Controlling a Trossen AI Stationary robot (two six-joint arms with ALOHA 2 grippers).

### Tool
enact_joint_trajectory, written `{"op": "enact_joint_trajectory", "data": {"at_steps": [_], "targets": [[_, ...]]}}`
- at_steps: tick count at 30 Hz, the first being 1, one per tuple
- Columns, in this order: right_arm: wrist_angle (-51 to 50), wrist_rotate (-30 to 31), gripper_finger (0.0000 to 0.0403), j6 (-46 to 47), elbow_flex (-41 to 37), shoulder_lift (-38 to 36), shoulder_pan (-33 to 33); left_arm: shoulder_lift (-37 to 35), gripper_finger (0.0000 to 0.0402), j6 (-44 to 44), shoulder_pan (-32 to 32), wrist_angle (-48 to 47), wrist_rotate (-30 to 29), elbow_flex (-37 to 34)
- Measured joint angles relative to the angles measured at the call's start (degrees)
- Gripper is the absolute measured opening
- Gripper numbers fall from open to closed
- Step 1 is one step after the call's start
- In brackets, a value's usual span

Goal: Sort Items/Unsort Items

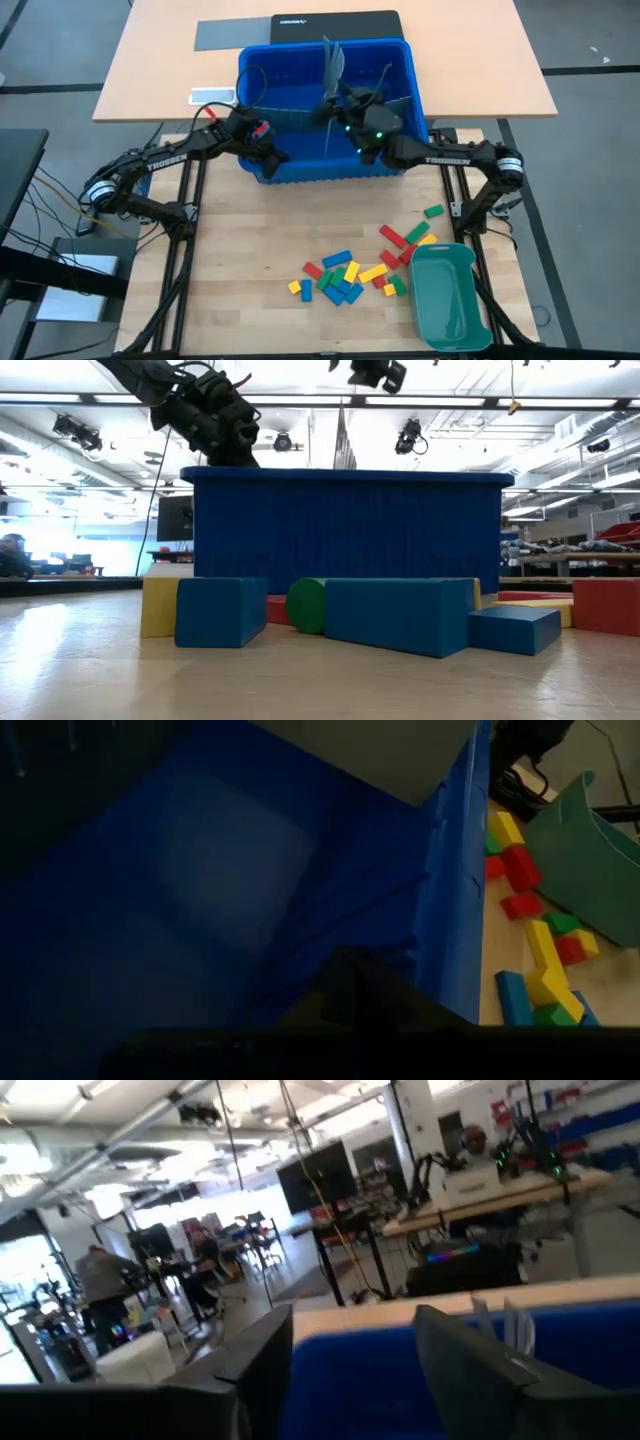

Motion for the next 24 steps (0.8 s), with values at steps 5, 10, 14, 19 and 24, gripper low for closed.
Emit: {"op": "enact_joint_trajectory", "data": {"at_steps": [5,10,14,19,24], "targets": [[-1.12,-6.44,0.0124,2.01,0.05,-1.96,-3.66,0.00,0.0000,-0.38,0.34,0.40,0.44,0.00],[-6.41,-16.98,0.0019,2.75,3.28,-0.78,-9.85,0.01,0.0000,-0.69,0.67,0.33,0.39,-0.04],[-10.93,-24.92,0.0014,5.18,5.63,0.85,-15.68,0.02,0.0000,-0.89,0.72,0.62,0.37,-0.04],[-18.65,-30.86,0.0003,6.96,4.87,0.85,-20.36,0.00,0.0000,-3.32,1.62,2.25,-0.01,0.24],[-18.14,-36.89,0.0002,8.00,4.24,3.52,-21.85,-0.09,0.0000,-3.81,2.84,6.08,-2.51,1.97]]}}
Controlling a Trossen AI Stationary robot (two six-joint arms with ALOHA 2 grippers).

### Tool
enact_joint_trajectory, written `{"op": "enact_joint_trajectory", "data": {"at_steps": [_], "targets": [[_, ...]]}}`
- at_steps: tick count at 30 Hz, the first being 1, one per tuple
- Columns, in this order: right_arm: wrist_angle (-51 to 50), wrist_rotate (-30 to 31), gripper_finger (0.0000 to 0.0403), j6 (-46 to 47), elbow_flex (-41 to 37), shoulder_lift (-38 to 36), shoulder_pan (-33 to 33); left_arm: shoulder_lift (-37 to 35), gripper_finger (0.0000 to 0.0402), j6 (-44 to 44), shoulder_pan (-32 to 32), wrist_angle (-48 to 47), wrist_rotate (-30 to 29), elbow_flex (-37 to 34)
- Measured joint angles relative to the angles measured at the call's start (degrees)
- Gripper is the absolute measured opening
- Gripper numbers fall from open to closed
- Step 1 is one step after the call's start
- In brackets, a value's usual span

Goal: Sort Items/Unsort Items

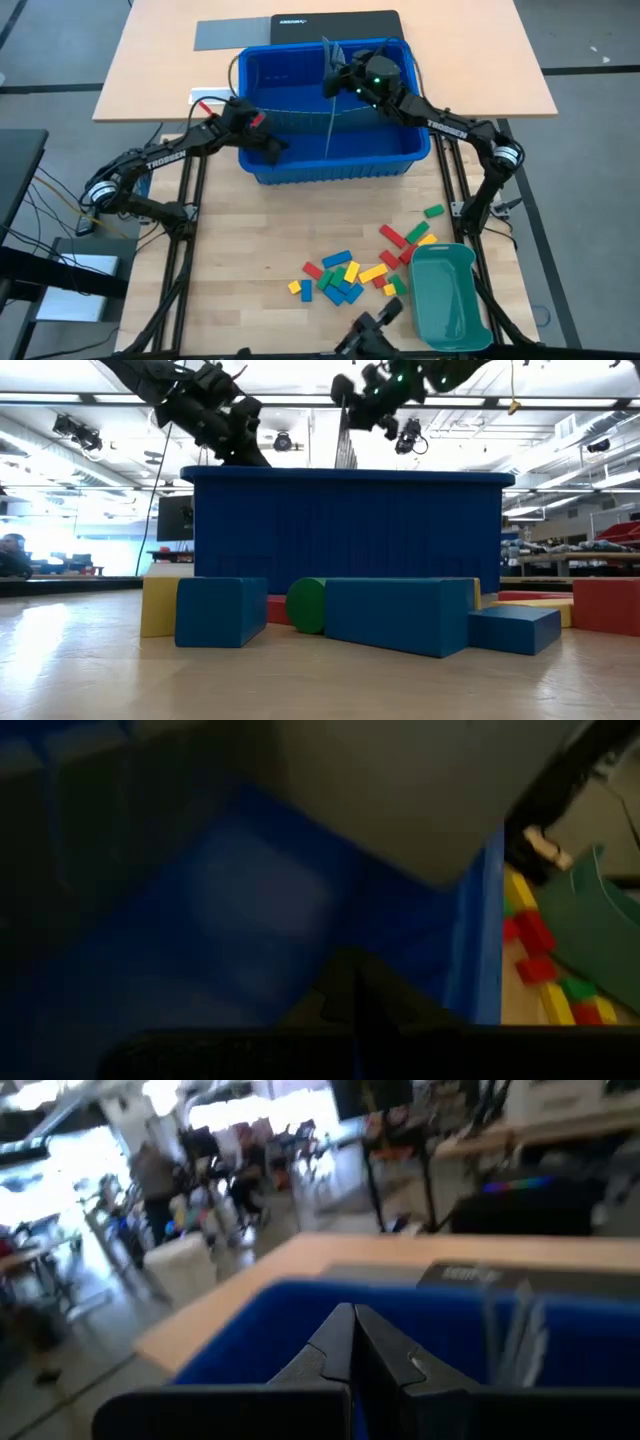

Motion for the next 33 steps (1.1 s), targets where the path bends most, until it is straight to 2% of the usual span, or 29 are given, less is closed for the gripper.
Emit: {"op": "enact_joint_trajectory", "data": {"at_steps": [4,7,13,17,24,28,33], "targets": [[2.56,-1.75,0.0002,0.15,-0.11,3.07,0.46,1.27,0.0000,-0.02,0.24,4.49,0.83,0.04],[4.87,-2.45,0.0001,-0.01,-0.07,3.72,0.60,4.89,0.0000,0.39,-0.07,8.25,2.60,0.02],[4.43,-3.06,0.0001,-0.12,1.35,3.81,-0.53,15.71,0.0000,-6.33,-0.40,24.88,1.21,0.16],[3.77,-3.90,0.0001,-0.14,2.14,3.79,-1.69,23.04,0.0000,-8.56,-0.17,30.55,0.57,3.28],[-2.21,-5.33,0.0000,-0.90,2.12,3.88,-3.14,32.18,0.0000,-9.25,0.10,30.29,-1.88,12.65],[-3.14,-5.49,0.0000,-2.67,2.14,3.90,-3.15,33.50,0.0000,-8.96,0.85,30.25,-6.25,15.61],[-3.42,-5.57,0.0000,-3.50,1.63,3.83,-3.39,33.73,0.0000,-8.76,2.46,29.75,-6.42,16.11]]}}
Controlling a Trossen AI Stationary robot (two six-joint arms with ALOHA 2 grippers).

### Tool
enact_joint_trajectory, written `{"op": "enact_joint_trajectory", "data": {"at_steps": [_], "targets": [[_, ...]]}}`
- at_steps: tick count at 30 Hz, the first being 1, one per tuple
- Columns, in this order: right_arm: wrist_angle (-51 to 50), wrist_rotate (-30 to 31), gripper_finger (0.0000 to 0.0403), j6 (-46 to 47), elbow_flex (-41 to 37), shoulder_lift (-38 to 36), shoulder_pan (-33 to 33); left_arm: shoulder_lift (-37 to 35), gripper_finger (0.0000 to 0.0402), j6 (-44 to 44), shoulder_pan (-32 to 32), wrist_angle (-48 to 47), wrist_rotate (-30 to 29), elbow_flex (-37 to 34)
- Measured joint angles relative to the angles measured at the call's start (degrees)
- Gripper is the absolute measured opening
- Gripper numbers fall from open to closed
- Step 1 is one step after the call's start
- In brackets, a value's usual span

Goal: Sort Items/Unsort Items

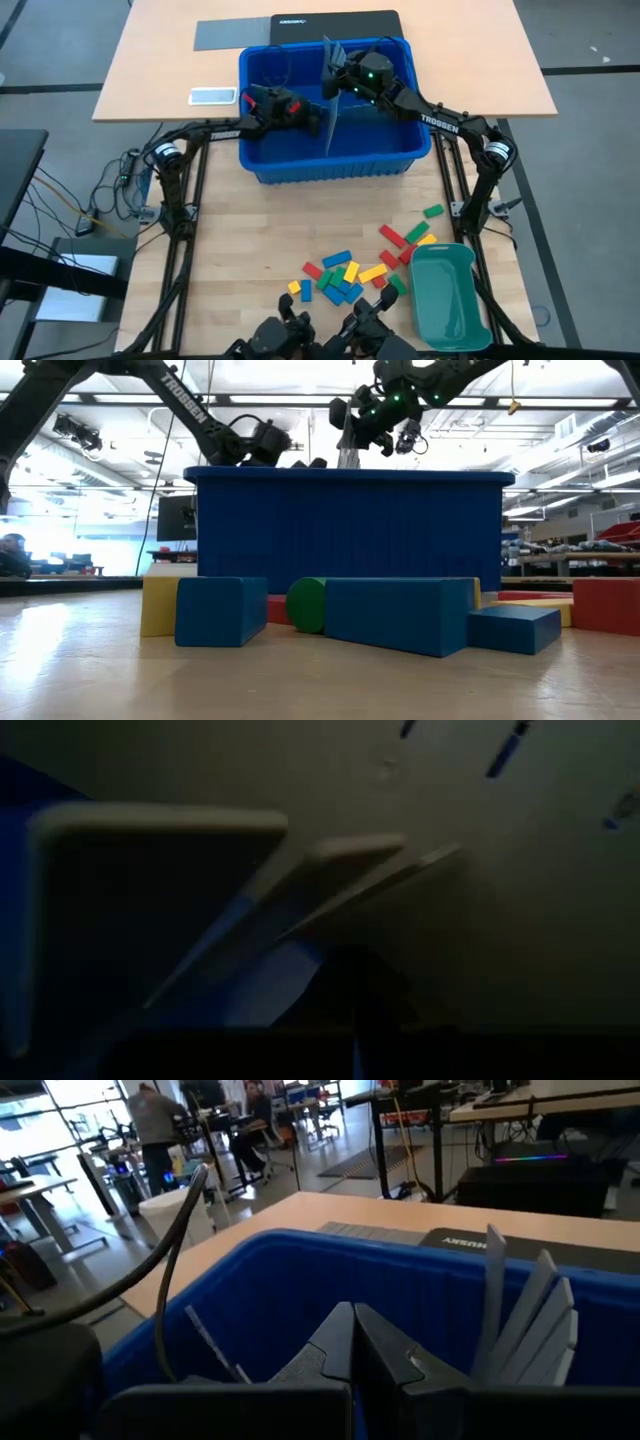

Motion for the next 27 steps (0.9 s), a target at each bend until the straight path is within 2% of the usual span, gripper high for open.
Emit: {"op": "enact_joint_trajectory", "data": {"at_steps": [12,18,27], "targets": [[-0.43,-0.30,0.0000,-1.40,-1.74,-0.10,-1.38,-0.02,0.0000,-0.44,0.82,-2.97,-0.47,0.07],[7.21,-3.89,0.0000,-3.15,-1.56,0.42,-1.36,-0.07,0.0000,-1.47,0.86,-3.09,-0.46,0.07],[4.65,-6.07,0.0010,-3.54,0.86,0.89,-0.19,-0.07,0.0000,-1.73,1.31,-4.24,-0.01,0.09]]}}
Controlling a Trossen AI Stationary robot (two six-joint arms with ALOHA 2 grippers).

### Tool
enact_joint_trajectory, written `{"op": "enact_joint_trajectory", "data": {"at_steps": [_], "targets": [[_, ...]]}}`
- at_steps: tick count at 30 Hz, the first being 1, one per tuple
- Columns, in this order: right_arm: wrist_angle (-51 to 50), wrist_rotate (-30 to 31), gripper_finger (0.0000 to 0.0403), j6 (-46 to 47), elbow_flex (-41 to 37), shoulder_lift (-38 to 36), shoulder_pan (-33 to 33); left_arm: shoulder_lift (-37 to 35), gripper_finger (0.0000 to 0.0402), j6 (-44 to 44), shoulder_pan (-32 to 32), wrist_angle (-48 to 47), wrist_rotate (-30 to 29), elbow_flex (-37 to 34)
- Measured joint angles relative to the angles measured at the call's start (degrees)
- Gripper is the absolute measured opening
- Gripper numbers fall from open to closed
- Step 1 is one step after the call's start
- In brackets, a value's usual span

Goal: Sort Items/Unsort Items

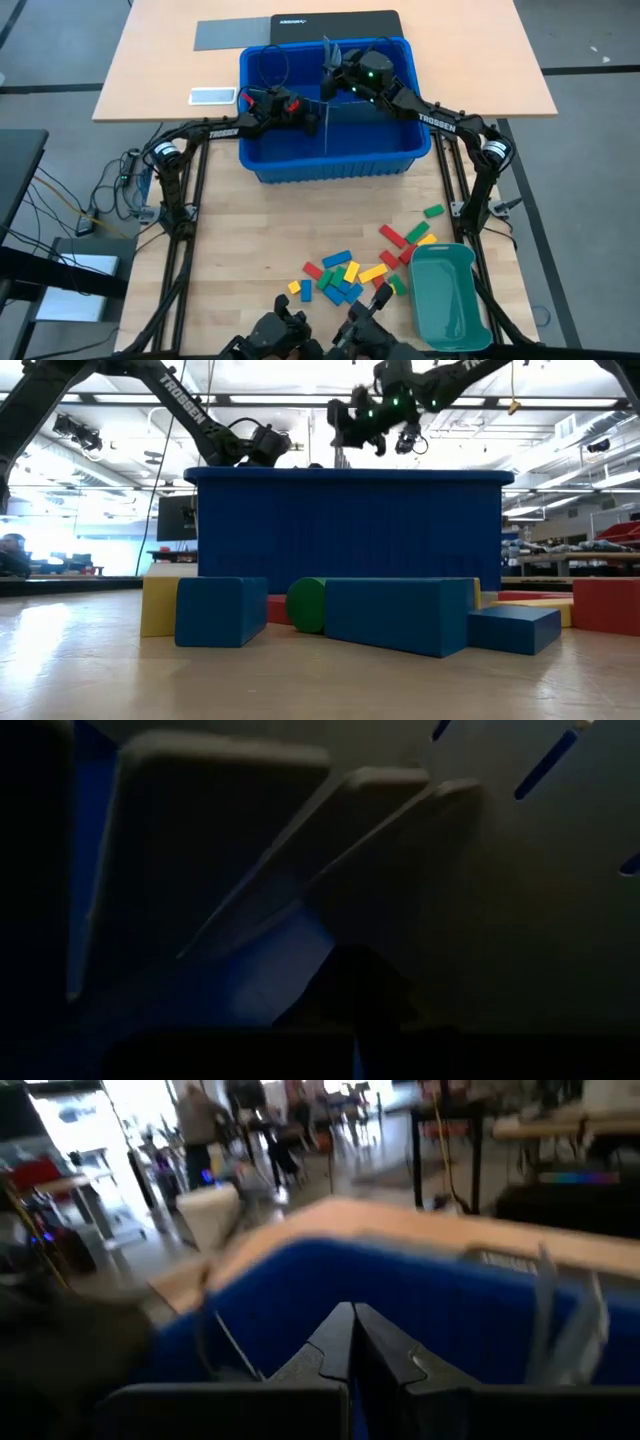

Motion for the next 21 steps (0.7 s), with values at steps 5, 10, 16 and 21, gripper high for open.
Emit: {"op": "enact_joint_trajectory", "data": {"at_steps": [5,10,16,21], "targets": [[-1.11,-1.97,0.0019,-2.46,5.32,-2.92,2.31,0.00,0.0000,-0.04,0.69,-0.68,0.94,0.00],[-12.64,-6.00,0.0005,-5.28,6.59,-4.69,4.37,0.00,0.0000,-0.10,1.51,-0.64,1.47,0.00],[-19.57,-5.30,0.0002,-7.20,2.33,-4.65,6.84,0.00,0.0000,-0.28,2.58,-0.09,1.47,0.00],[-13.26,-5.28,0.0001,-6.78,-5.44,-4.50,6.81,0.00,0.0000,-1.09,3.24,0.14,1.12,0.00]]}}
